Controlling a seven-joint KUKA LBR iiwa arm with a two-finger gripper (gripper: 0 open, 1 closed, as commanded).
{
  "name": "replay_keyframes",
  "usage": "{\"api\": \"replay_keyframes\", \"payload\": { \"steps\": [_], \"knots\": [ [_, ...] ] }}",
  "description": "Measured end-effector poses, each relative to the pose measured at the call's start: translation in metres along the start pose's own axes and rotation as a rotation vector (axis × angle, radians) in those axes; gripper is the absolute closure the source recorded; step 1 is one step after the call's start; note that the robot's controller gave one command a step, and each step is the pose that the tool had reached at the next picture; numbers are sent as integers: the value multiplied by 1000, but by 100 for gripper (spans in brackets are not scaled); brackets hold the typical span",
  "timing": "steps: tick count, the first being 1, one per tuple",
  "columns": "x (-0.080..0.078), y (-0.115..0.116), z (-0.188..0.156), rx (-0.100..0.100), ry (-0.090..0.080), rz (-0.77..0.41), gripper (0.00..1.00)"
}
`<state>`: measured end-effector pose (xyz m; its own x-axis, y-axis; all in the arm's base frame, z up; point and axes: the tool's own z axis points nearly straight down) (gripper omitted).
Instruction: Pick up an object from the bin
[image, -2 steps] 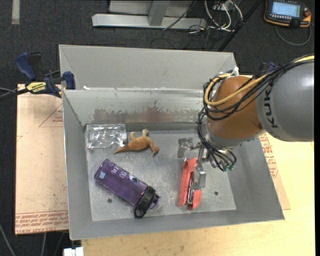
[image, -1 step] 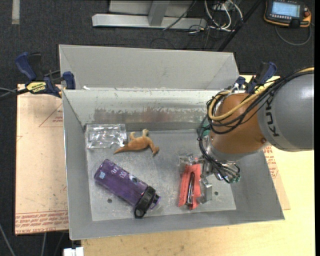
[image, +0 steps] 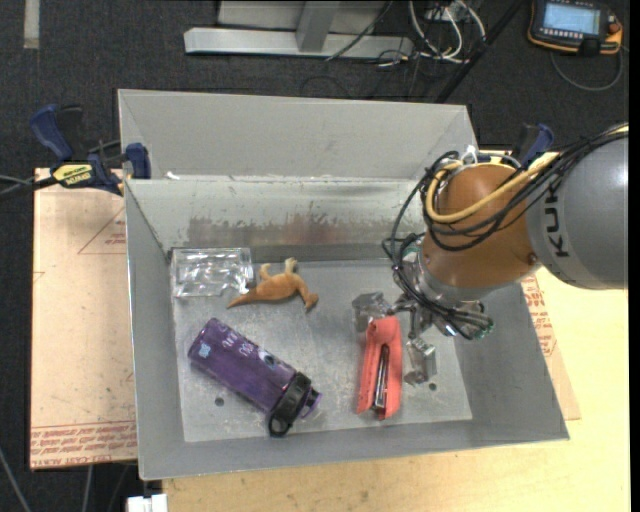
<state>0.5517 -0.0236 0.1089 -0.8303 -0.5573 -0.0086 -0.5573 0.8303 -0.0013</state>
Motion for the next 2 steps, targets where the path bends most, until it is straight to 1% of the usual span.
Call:
{"api": "replay_keyframes", "payload": {
  "steps": [1,2],
  "knots": [
    [7,8,31,-6,9,-63,0],
    [7,-2,39,-1,-1,-419,100]
  ]
}}
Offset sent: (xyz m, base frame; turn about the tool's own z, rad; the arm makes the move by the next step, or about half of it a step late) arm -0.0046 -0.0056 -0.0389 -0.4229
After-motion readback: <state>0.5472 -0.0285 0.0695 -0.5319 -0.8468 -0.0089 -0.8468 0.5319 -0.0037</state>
